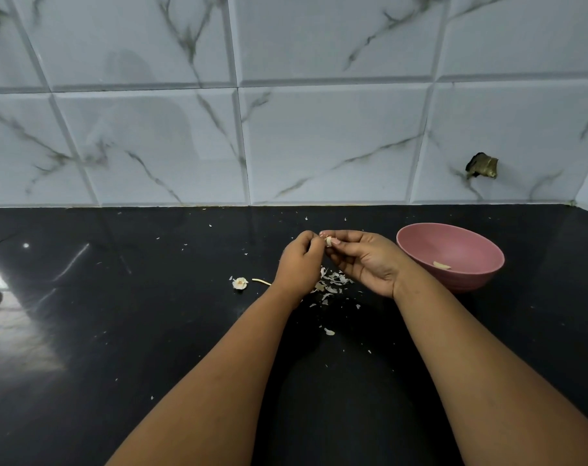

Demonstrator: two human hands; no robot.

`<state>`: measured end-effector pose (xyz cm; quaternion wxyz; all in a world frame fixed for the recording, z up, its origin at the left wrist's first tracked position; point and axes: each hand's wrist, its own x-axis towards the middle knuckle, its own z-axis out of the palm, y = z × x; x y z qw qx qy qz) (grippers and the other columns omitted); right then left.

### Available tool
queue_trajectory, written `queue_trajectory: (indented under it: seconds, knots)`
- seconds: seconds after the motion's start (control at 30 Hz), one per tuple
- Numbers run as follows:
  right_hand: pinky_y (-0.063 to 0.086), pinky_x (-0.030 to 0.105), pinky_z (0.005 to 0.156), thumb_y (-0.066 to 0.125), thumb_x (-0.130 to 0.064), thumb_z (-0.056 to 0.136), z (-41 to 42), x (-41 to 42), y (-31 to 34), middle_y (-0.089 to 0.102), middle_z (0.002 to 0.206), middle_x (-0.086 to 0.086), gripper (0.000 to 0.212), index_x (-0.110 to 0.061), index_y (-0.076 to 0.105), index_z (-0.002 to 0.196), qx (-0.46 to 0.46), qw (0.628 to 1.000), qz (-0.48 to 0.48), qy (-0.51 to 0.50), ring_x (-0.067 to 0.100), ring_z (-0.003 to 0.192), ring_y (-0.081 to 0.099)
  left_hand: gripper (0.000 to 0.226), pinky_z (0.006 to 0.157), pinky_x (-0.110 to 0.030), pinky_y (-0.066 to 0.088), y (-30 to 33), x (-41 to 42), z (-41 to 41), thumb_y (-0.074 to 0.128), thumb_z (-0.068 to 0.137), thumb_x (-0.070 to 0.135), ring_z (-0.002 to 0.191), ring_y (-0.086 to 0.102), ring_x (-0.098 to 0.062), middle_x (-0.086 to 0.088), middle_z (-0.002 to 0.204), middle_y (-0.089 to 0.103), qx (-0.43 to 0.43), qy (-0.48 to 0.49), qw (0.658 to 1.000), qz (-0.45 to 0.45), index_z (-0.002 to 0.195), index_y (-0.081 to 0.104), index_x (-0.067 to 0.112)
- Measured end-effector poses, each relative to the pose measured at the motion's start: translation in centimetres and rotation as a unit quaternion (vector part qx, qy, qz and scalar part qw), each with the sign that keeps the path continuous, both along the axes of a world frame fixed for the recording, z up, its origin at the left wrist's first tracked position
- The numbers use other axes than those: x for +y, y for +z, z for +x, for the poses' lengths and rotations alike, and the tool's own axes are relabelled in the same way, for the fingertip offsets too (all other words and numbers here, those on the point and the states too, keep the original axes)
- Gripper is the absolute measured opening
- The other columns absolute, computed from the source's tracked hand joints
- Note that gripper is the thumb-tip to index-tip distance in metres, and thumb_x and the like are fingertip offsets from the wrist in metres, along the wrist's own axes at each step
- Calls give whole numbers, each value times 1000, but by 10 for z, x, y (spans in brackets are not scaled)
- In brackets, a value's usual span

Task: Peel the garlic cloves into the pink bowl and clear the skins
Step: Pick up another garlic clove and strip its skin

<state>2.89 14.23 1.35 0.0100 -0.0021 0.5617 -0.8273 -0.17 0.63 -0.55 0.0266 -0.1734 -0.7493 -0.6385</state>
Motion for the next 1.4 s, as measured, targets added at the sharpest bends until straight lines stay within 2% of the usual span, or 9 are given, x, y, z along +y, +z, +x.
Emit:
queue_trajectory:
  seconds: [0.13,0.3,0.47,0.6,0.7,0.83,1.03,1.13,1.4]
  knots:
    - [56,17,65,55,5,92,1,0,1,71,82,5,19,-2,69,102,-2,1000,-2,-14,8,70,67,25,65,-34,36,1,0,-1,45,94,17,69,44,-18,-6,71,47,-9,13,1000,12,70,50,13]
    - [55,15,61,55,4,92,2,0,2,70,79,6,15,0,67,99,1,999,10,-43,6,65,66,33,57,-30,34,-1,-3,-5,49,90,22,51,39,-11,-4,59,47,-10,37,998,-41,67,54,-2]
    - [56,15,70,57,9,89,-1,0,2,71,83,6,16,0,69,92,19,997,-1,-75,9,74,68,27,60,-28,46,-9,-6,-10,69,81,23,55,52,-15,-10,59,60,44,51,980,-188,64,60,4]
    - [56,16,72,64,9,84,-2,1,-1,73,85,1,17,-6,72,88,31,995,30,-94,6,74,68,14,75,-35,57,-9,-8,-10,72,74,10,74,66,-15,2,74,70,52,48,980,-189,72,63,21]
    - [50,19,67,69,1,85,-3,1,-4,71,84,-1,16,-13,74,90,29,984,124,-124,7,73,62,13,76,-38,57,-8,-5,-9,73,81,18,82,67,-16,1,82,71,25,34,989,-144,90,65,24]
    - [48,17,60,70,-6,87,-2,0,-8,72,83,0,13,-17,75,90,40,965,221,-135,6,73,62,13,78,-28,56,-6,-2,-7,69,90,26,86,69,-10,3,88,74,16,34,998,-43,101,72,20]
    - [57,20,74,79,-3,76,0,1,-6,73,75,1,15,-13,72,84,74,951,244,-173,8,74,69,6,65,-18,52,-2,-4,-5,72,89,18,70,65,-4,0,81,73,-94,-10,990,102,92,75,14]
    - [53,15,68,81,-3,74,1,0,-6,73,72,-4,16,-16,72,78,93,947,256,-169,2,70,66,11,52,-15,44,1,-3,-3,69,91,22,59,56,-5,2,68,65,-161,-42,976,141,83,70,14]
    - [55,25,80,67,0,87,-6,-2,-10,74,82,0,22,-21,72,85,88,942,272,-175,9,79,68,6,47,-12,42,1,-4,-5,66,91,6,59,55,-4,-3,75,68,-175,-43,961,209,94,71,4]
